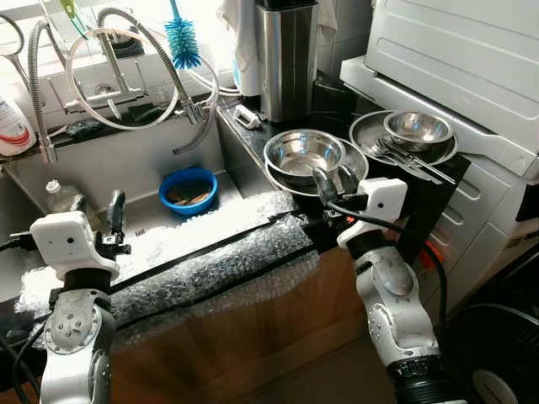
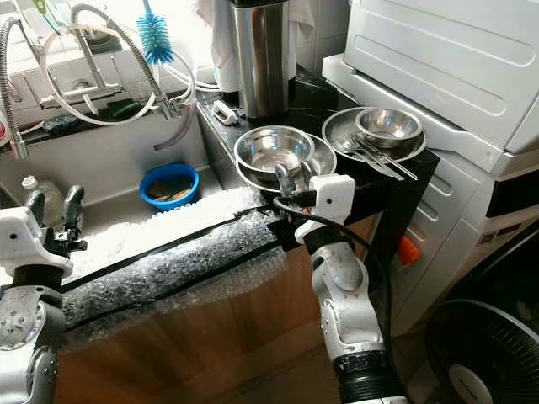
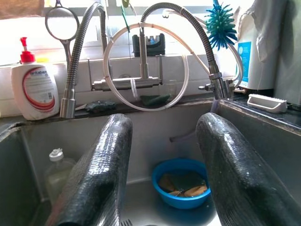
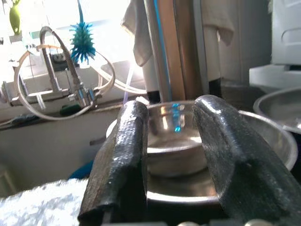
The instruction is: Kitchen organization
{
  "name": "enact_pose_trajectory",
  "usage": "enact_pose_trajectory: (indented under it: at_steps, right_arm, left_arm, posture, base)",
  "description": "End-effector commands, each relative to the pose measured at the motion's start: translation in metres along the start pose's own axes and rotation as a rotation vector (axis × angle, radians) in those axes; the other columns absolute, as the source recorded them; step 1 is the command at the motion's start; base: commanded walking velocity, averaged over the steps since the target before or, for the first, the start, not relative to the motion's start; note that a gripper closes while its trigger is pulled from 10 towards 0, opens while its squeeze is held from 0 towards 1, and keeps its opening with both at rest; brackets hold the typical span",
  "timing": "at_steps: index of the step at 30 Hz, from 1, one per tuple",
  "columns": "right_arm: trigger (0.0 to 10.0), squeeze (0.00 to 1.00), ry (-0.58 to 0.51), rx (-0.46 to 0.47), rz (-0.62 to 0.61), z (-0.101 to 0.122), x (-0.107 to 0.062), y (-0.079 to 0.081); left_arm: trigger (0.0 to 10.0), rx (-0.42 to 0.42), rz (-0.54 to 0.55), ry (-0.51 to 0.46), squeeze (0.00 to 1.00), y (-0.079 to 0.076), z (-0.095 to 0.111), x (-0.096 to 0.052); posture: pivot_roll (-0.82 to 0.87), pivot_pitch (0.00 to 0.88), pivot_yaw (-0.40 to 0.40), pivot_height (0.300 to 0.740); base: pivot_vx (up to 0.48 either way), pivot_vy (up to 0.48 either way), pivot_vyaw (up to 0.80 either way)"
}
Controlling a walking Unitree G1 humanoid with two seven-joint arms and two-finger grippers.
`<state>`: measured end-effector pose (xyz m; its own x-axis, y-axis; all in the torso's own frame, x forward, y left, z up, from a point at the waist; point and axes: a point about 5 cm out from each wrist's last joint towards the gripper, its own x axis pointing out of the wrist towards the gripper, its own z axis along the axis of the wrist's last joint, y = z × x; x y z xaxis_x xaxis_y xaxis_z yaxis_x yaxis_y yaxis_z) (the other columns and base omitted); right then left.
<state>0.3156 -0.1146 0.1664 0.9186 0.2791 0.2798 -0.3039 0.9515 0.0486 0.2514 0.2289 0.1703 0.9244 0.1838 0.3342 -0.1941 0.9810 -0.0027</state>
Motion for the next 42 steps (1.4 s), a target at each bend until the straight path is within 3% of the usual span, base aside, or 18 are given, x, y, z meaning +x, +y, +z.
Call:
enact_pose_trajectory:
  at_steps: [1, 12, 42]
  right_arm:
    - [10.0, 0.00, -0.039, -0.009, 0.004, 0.011, 0.004, 0.001]
    - [10.0, 0.00, -0.039, -0.023, -0.005, 0.014, 0.005, -0.006]
    - [10.0, 0.00, -0.027, -0.014, -0.003, 0.009, 0.006, -0.003]
  left_arm:
    - [10.0, -0.006, -0.006, -0.017, 0.00, -0.001, 0.005, 0.001]
    - [10.0, -0.033, -0.011, -0.025, 0.00, -0.009, 0.003, 0.003]
    - [10.0, -0.034, -0.031, -0.035, 0.00, -0.012, 0.004, 0.006]
  posture:
    - [-0.09, 0.000, 0.063, 0.740]
    - [-0.11, 0.000, 0.050, 0.740]
    - [-0.10, 0.000, 0.057, 0.740]
  base:
    - [0.000, 0.000, 0.00]
    - [0.000, 0.000, 0.00]
    - [0.043, 0.000, 0.00]
